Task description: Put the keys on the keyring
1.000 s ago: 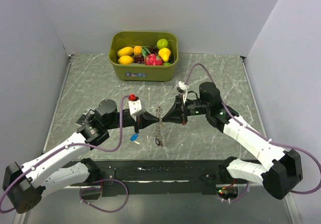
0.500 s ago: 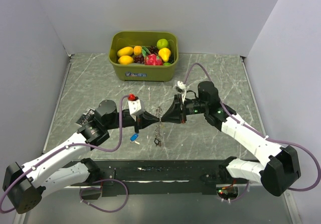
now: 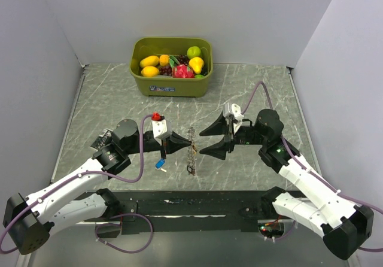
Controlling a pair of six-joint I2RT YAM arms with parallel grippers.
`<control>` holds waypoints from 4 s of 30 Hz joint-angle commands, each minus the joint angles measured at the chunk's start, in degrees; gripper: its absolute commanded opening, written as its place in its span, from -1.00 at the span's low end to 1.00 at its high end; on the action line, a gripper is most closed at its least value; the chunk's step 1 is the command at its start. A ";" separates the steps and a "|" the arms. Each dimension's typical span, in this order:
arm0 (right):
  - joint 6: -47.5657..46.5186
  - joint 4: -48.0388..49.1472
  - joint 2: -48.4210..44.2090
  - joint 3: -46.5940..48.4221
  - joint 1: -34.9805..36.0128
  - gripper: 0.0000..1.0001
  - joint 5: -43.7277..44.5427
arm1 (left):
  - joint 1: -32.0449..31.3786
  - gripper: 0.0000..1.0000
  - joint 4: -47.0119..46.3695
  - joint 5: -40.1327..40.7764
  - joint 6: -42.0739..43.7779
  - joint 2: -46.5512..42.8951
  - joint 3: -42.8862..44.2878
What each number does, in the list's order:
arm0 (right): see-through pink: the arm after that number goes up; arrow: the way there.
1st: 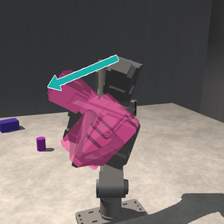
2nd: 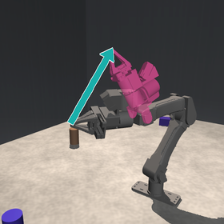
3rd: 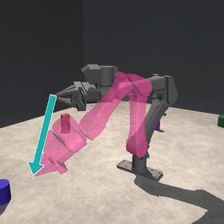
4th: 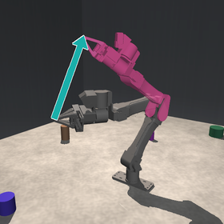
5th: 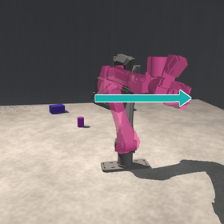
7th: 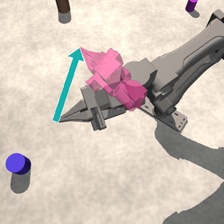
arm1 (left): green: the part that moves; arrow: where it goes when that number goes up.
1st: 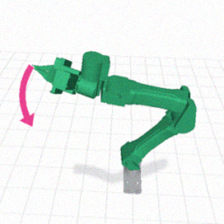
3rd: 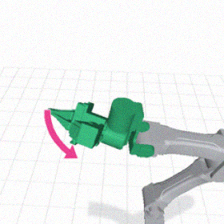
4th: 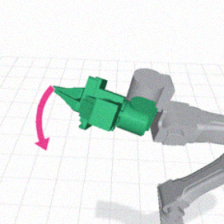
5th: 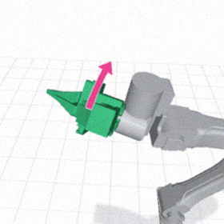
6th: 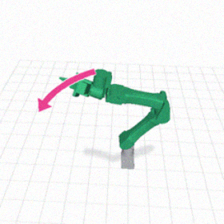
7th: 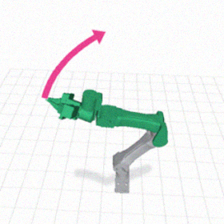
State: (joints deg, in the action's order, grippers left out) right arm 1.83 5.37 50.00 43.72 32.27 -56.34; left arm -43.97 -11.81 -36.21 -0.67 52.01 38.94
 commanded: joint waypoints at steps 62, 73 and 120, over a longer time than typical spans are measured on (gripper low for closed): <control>-11.48 -15.99 12.40 15.33 1.04 -1.00 -2.47 | -0.24 0.44 26.75 -1.85 9.63 1.86 18.70; -14.75 -21.10 13.55 16.48 1.21 -1.00 -2.37 | -0.07 -0.06 33.26 -7.12 12.01 11.53 25.92; -7.18 -8.97 3.44 8.40 0.16 0.33 4.75 | -0.16 -0.98 -7.95 4.30 -3.55 -0.50 1.77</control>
State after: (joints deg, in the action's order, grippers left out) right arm -5.52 -6.37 54.17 52.90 32.84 -49.95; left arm -43.94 -3.95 -34.59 0.10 54.74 43.31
